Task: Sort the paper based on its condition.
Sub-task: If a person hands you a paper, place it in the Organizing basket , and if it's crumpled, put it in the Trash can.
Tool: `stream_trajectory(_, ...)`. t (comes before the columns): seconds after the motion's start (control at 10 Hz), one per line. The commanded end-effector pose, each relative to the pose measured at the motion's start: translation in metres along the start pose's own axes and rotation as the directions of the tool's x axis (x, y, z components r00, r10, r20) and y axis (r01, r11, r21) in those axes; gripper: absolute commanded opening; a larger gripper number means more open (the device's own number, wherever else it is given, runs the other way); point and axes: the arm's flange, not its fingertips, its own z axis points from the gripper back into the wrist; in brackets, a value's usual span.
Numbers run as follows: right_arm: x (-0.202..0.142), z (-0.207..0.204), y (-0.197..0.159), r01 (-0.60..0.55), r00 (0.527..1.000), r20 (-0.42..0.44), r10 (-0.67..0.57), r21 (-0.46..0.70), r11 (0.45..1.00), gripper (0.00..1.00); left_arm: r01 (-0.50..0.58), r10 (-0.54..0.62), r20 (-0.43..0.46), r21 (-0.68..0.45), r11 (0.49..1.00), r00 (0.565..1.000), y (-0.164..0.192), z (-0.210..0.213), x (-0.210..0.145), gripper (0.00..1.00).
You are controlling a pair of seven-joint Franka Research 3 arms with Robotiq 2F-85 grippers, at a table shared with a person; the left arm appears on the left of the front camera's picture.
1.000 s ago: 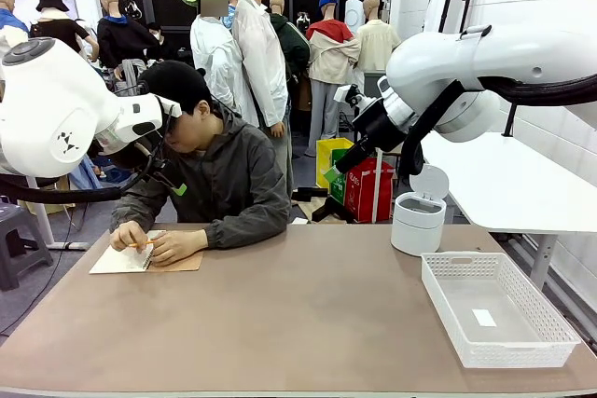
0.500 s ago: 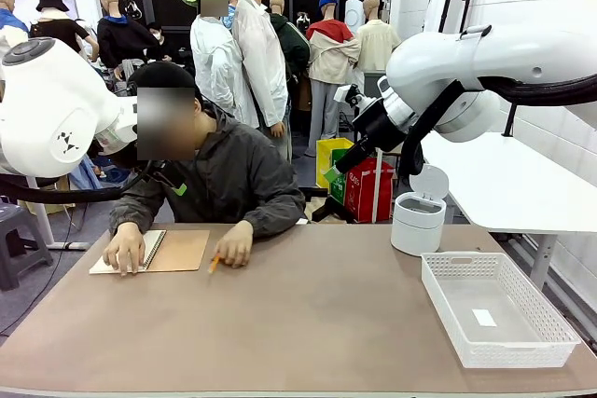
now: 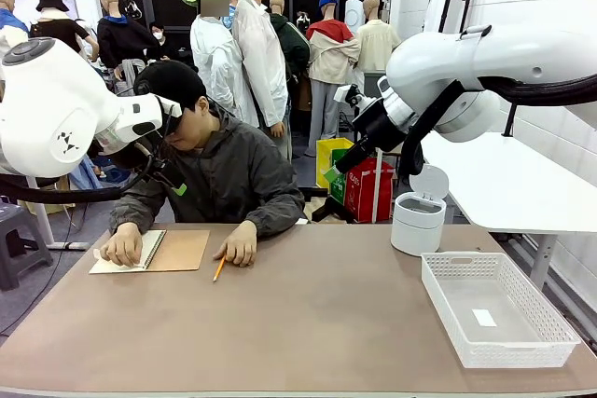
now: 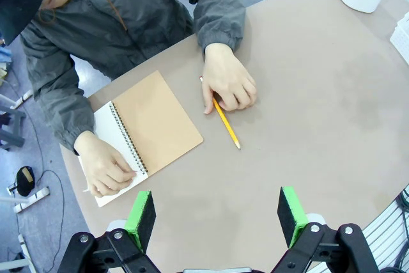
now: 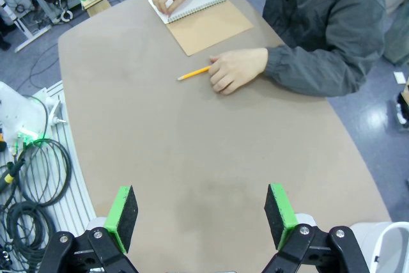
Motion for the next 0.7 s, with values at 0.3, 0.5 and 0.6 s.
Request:
stream_trajectory(0.3, -0.0008, -0.0012, -0.0004, 0.004, 1.0, -0.009, -0.004, -0.006, 1.0, 1.0, -0.003, 0.003, -0.005, -0.002, 1.0, 1.0, 0.0011, 0.0011, 0.0, 1.0)
stream_trajectory(0.5, -0.0008, -0.0012, -0.0004, 0.004, 1.0, -0.009, -0.004, -0.006, 1.0, 1.0, -0.003, 0.003, -0.005, -0.002, 1.0, 1.0, 0.0011, 0.0011, 0.0, 1.0)
stream_trajectory(0.6, -0.0008, -0.0012, -0.0004, 0.004, 1.0, -0.009, -0.004, -0.006, 1.0, 1.0, -0.003, 0.003, -0.005, -0.002, 1.0, 1.0, 0.0011, 0.0011, 0.0, 1.0)
